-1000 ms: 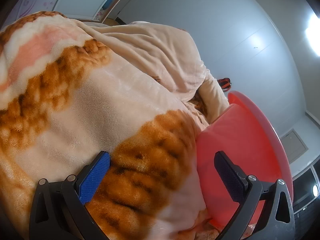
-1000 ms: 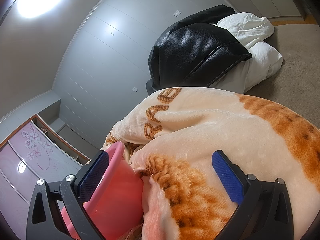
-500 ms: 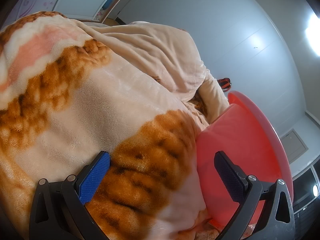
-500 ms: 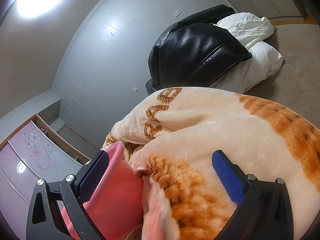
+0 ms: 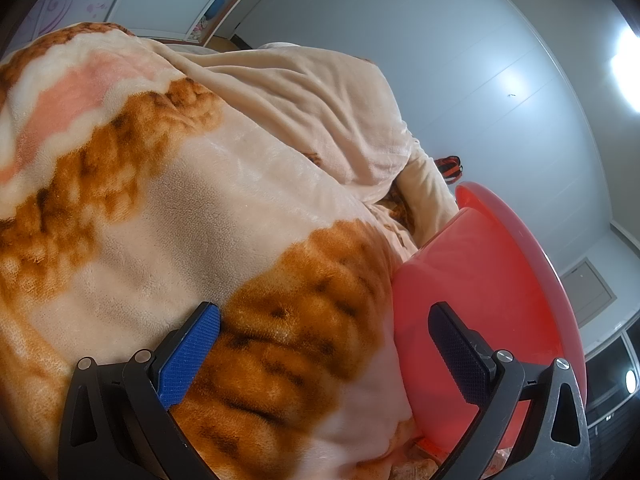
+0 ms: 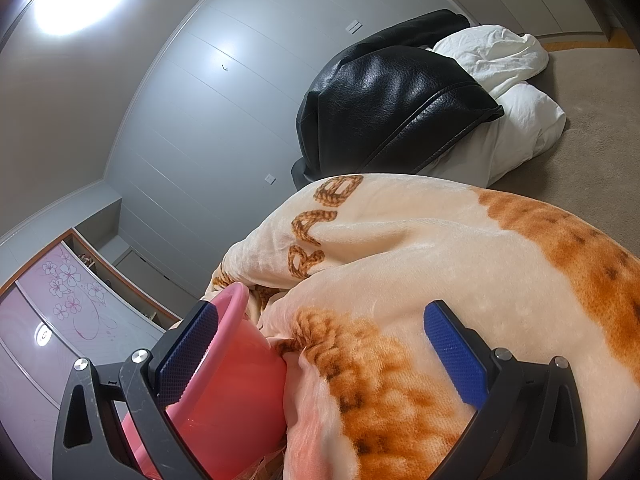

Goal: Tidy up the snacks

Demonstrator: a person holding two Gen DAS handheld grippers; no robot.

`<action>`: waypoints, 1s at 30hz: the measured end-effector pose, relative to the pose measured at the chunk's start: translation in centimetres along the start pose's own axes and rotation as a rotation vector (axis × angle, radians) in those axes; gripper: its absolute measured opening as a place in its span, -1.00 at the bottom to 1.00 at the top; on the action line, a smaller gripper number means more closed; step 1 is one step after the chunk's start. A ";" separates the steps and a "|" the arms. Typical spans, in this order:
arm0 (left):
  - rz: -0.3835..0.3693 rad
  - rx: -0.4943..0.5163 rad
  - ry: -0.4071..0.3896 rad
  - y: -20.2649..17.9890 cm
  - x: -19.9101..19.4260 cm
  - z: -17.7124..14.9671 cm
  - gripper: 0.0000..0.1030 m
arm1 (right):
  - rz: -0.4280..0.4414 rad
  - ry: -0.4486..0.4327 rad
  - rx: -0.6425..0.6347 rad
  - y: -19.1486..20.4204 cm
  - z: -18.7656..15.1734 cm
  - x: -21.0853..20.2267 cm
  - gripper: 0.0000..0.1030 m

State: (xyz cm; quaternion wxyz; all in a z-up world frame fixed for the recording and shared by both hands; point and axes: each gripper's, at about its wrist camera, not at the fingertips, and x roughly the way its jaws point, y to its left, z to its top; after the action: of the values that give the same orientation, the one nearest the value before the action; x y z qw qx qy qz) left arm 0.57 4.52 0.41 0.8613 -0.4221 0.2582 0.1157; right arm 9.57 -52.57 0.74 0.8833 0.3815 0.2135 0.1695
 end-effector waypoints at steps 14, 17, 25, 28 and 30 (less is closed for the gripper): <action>-0.001 0.000 0.000 0.0 -0.1 0.0 0.99 | 0.000 0.000 0.000 0.0 0.0 -0.1 1.00; -0.001 0.000 0.000 0.0 -0.1 0.0 0.99 | 0.000 0.000 0.000 0.0 0.0 -0.1 1.00; -0.002 0.000 0.001 0.0 -0.1 0.0 0.99 | -0.028 0.039 -0.039 0.7 -0.1 0.0 1.00; -0.003 0.000 0.000 0.0 -0.1 0.0 0.99 | -0.065 0.116 -0.147 2.6 -0.7 -0.4 1.00; -0.001 0.001 0.001 0.0 -0.2 -0.1 0.99 | -0.015 0.159 -0.221 4.0 -1.3 -1.1 1.00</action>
State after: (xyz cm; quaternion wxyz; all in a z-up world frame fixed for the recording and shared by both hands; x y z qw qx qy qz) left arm 0.33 4.45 0.50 0.8613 -0.4220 0.2585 0.1151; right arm 7.40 -49.66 3.15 0.9015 0.2656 0.2656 0.2151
